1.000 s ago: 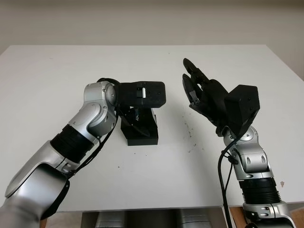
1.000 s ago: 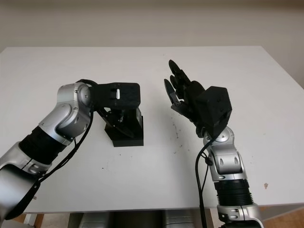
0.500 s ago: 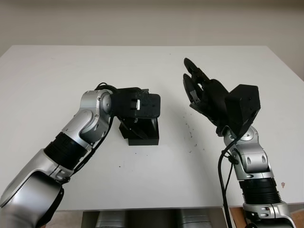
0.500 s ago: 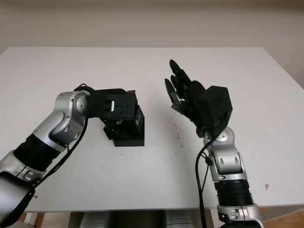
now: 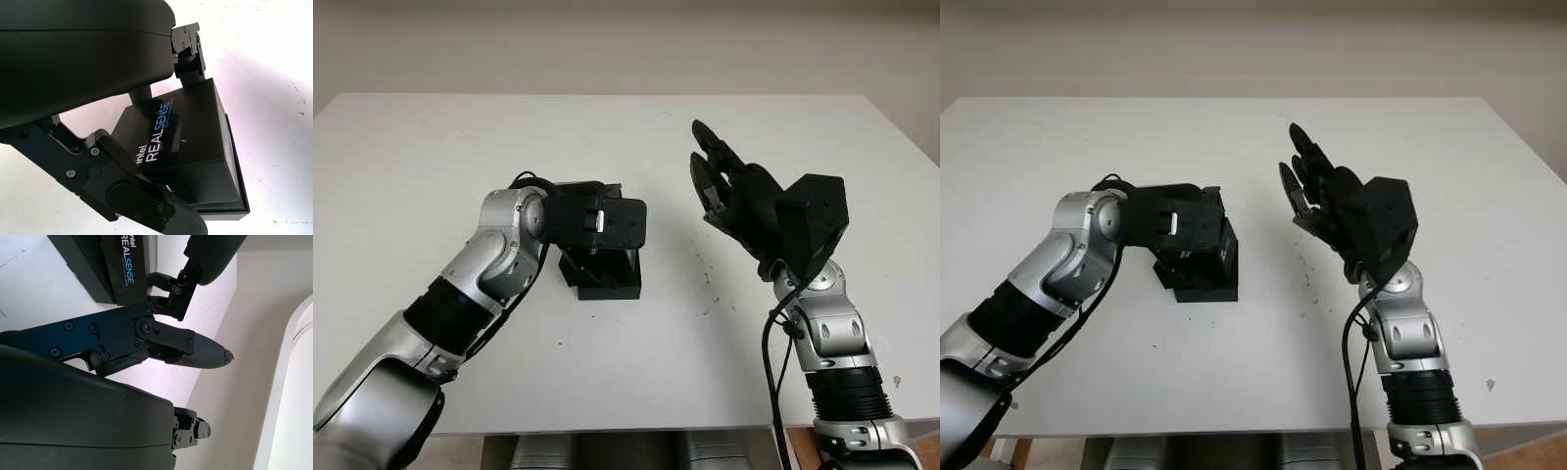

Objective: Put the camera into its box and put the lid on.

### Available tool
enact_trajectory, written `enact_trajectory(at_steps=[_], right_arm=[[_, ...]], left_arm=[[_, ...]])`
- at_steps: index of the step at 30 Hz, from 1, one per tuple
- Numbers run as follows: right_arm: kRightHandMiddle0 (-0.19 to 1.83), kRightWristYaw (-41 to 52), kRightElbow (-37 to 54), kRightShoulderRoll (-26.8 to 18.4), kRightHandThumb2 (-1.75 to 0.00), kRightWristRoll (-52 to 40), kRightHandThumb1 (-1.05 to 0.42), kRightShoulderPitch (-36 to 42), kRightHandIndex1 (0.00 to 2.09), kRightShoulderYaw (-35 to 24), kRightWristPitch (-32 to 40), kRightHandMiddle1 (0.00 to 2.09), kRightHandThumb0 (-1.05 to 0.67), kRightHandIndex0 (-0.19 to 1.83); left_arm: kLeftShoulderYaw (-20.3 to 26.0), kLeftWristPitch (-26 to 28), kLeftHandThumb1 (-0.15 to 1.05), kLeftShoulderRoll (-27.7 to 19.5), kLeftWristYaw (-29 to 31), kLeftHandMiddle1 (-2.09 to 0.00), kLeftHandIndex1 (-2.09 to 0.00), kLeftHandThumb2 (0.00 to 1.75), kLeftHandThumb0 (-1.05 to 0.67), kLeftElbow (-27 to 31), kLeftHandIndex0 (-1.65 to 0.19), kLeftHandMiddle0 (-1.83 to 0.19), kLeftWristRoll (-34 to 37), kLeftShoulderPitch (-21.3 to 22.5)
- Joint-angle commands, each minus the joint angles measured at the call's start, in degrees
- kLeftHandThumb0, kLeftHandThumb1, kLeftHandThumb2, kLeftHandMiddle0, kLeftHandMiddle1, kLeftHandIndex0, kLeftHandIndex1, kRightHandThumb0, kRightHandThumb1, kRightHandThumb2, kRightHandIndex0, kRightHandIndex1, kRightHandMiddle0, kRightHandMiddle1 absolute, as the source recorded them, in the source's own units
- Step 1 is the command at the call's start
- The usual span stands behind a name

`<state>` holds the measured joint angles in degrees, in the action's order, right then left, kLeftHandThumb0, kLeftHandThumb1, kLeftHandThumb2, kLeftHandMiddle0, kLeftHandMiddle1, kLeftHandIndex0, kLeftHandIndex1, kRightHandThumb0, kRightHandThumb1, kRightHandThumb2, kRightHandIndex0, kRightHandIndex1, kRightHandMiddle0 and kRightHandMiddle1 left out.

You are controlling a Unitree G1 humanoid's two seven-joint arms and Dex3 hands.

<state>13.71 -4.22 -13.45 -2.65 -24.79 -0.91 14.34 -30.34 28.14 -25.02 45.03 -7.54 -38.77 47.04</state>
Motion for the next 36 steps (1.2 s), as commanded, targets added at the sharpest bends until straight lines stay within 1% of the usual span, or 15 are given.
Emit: enact_trajectory(at_steps=[1,3,4,5,6,8,13,15,19,26,29,31,34,35,36], right_arm=[[-0.03,-0.09,0.77,0.25,-0.64,-0.36,-1.05,-0.75,0.05,-0.32,-0.3,0.05,-0.64,0.0],[-0.04,-0.02,0.54,0.39,-0.64,-0.71,-1.05,-0.68,0.05,-0.49,-0.65,0.04,-0.63,-0.01],[-0.04,-0.03,0.48,0.4,-0.64,-0.82,-1.05,-0.64,0.05,-0.53,-0.73,0.04,-0.63,-0.01],[-0.04,-0.16,0.45,0.33,-0.64,-0.7,-1.05,-0.61,0.05,-0.46,-0.72,0.04,-0.63,-0.01],[-0.03,-0.22,0.44,0.21,-0.63,-0.53,-1.05,-0.61,0.05,-0.36,-0.57,0.05,-0.64,-0.01],[-0.03,-0.27,0.35,0.09,-0.63,-0.38,-1.05,-0.59,0.05,-0.29,-0.46,0.05,-0.65,-0.01],[-0.03,-0.27,0.33,0.08,-0.64,-0.42,-1.05,-0.45,0.05,-0.34,-0.9,0.05,-0.64,0.0],[-0.04,-0.31,0.24,0.15,-0.64,-0.48,-1.05,-0.47,0.05,-0.39,-1.13,0.05,-0.63,-0.01],[-0.04,-0.23,-0.05,0.27,-0.65,-0.55,-1.05,-0.55,0.05,-0.31,-1.79,0.05,-0.62,-0.01],[-0.05,-0.22,-0.9,0.54,-0.65,-0.72,-1.05,-0.64,0.05,-0.39,-3.0,0.05,-0.62,-0.01],[-0.05,-0.37,-0.78,0.53,-0.64,-0.68,-1.05,-0.8,0.05,-0.27,-2.0,0.05,-0.63,-0.01],[-0.05,-0.23,-1.06,0.49,-0.64,-0.7,-1.05,-0.93,0.05,-0.15,-1.92,0.05,-0.64,-0.02],[-0.06,0.19,-1.7,0.56,-0.66,-1.0,-1.05,-1.09,0.05,-0.21,-2.68,0.04,-0.63,-0.02],[-0.06,0.31,-1.76,0.58,-0.65,-1.04,-1.05,-1.16,0.05,-0.17,-2.5,0.04,-0.64,-0.02],[-0.06,0.43,-1.83,0.6,-0.65,-1.09,-1.05,-1.29,0.04,-0.15,-2.31,0.05,-0.64,-0.03]], left_arm=[[-1.49,0.5,1.05,1.85,0.51,-2.09,-1.78,0.34,-0.23,0.11,0.17,-0.69,-0.32,-0.82],[-1.96,0.95,1.05,2.4,0.6,-2.09,-1.75,0.34,-0.23,-0.64,0.19,-0.61,-1.15,-0.43],[-2.19,0.72,1.05,2.6,0.3,-2.09,-1.95,0.31,-0.21,-1.1,0.15,-0.63,-1.5,-0.36],[-2.36,0.67,1.05,2.88,-0.04,-2.09,-2.02,0.3,-0.2,-1.59,0.13,-0.64,-1.86,-0.35],[-2.46,0.82,1.05,3.18,-0.34,-2.09,-2.03,0.28,-0.2,-2.03,0.14,-0.63,-2.22,-0.37],[-2.57,0.91,1.05,3.7,-0.96,-2.09,-2.08,0.27,-0.2,-2.98,-0.01,-0.66,-2.8,-0.54],[-2.81,0.66,1.05,4.28,-1.11,-2.09,-2.09,0.25,-0.18,-4.13,0.1,-0.71,-3.65,-0.79],[-3.25,0.89,1.05,4.4,-0.44,-2.09,-2.0,0.23,-0.19,-4.39,0.15,-0.61,-4.1,-0.52],[-3.06,0.87,1.05,4.87,-0.13,-2.09,-1.94,0.2,-0.19,-4.51,0.05,-0.44,-3.77,-0.46],[-2.59,2.79,1.05,5.98,1.16,-2.09,-1.99,0.23,-0.17,-2.76,-0.04,-0.45,-3.29,-0.2],[-2.44,7.95,1.05,7.69,1.56,-2.09,-1.71,0.34,-0.28,-0.95,0.15,-0.28,-3.92,-0.18],[-3.56,13.48,1.05,8.88,4.26,-1.85,-1.63,0.4,-0.42,1.02,0.18,0.05,-4.86,0.64],[-4.8,16.27,1.05,9.27,6.96,-1.31,-1.76,0.49,-0.54,3.46,0.11,0.09,-4.58,1.12],[-5.23,15.7,1.05,9.12,8.11,-1.25,-1.81,0.53,-0.57,4.83,0.08,0.09,-3.9,1.07],[-5.49,16.4,1.05,9.44,9.23,-1.01,-1.56,0.59,-0.6,5.98,0.14,0.11,-3.4,1.08]])
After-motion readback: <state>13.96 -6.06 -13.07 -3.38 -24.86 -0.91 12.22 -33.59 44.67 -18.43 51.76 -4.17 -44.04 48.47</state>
